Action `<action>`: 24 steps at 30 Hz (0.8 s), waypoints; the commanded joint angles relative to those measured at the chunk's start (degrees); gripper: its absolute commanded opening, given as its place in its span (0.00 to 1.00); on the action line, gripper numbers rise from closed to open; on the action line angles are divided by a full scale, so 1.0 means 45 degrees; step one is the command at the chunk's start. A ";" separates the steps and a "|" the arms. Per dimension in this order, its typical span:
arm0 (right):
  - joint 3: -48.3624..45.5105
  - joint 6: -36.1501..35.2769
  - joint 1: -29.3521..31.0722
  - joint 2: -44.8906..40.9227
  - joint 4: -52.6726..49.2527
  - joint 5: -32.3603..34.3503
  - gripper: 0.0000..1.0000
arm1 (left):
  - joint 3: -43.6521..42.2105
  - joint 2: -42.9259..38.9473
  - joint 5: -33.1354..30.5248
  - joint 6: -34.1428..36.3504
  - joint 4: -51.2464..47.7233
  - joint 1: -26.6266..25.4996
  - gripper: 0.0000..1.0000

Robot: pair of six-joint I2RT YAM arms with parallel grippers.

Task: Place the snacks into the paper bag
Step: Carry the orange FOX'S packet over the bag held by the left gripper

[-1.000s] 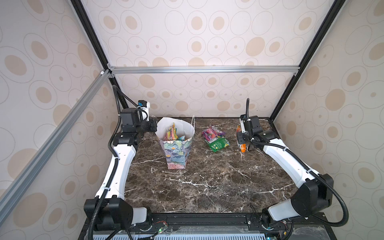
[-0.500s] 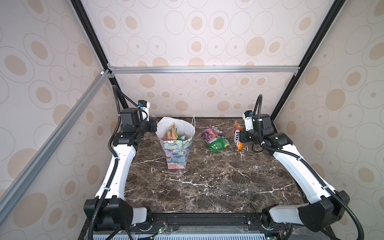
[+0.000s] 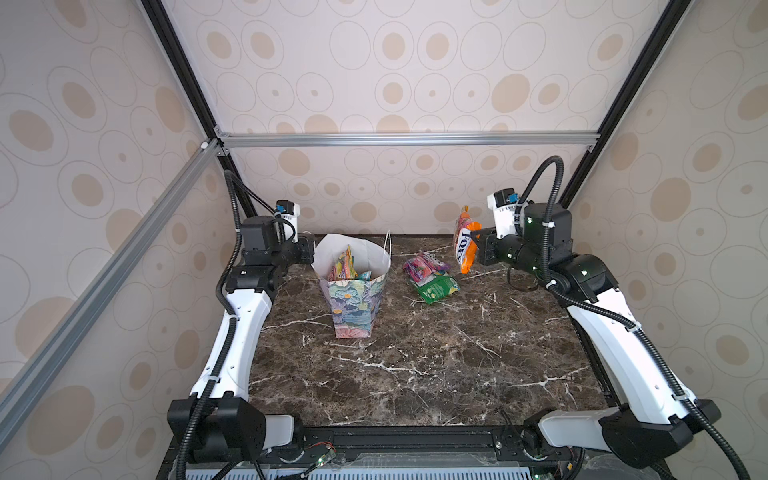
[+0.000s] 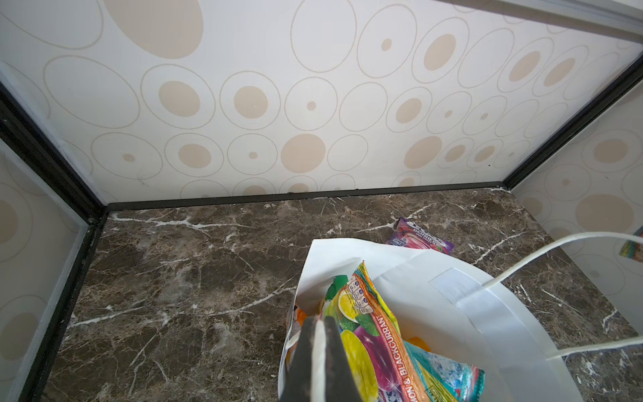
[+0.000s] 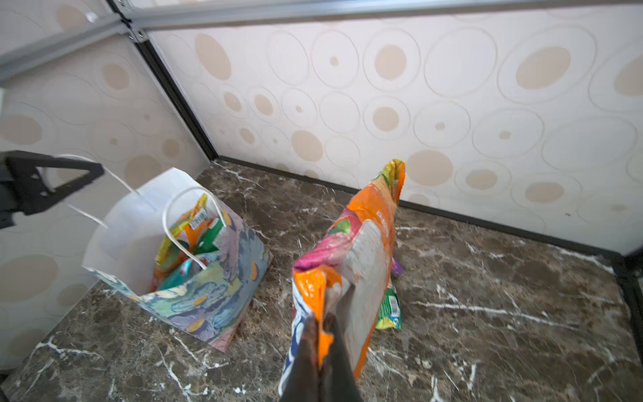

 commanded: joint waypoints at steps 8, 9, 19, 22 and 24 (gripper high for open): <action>0.3207 -0.0848 0.1617 0.1585 -0.0623 0.0355 0.00 | 0.0212 -0.0441 0.0344 0.0116 0.0583 -0.0006 0.00; 0.3536 -0.0884 0.1739 0.1764 -0.0752 0.0365 0.00 | 0.0206 -0.0433 0.0342 0.0111 0.0564 -0.0002 0.00; 0.5424 -0.1184 0.2678 0.2728 -0.0769 0.0628 0.00 | 0.0206 -0.0427 0.0387 0.0091 0.0603 -0.0004 0.00; 0.5955 -0.1186 0.2903 0.3078 -0.0623 0.0490 0.00 | 0.0206 -0.0407 0.0401 0.0101 0.0584 -0.0009 0.00; 0.6372 -0.1259 0.3072 0.3305 -0.0579 0.0453 0.00 | 0.0206 -0.0423 0.0382 0.0091 0.0584 -0.0014 0.00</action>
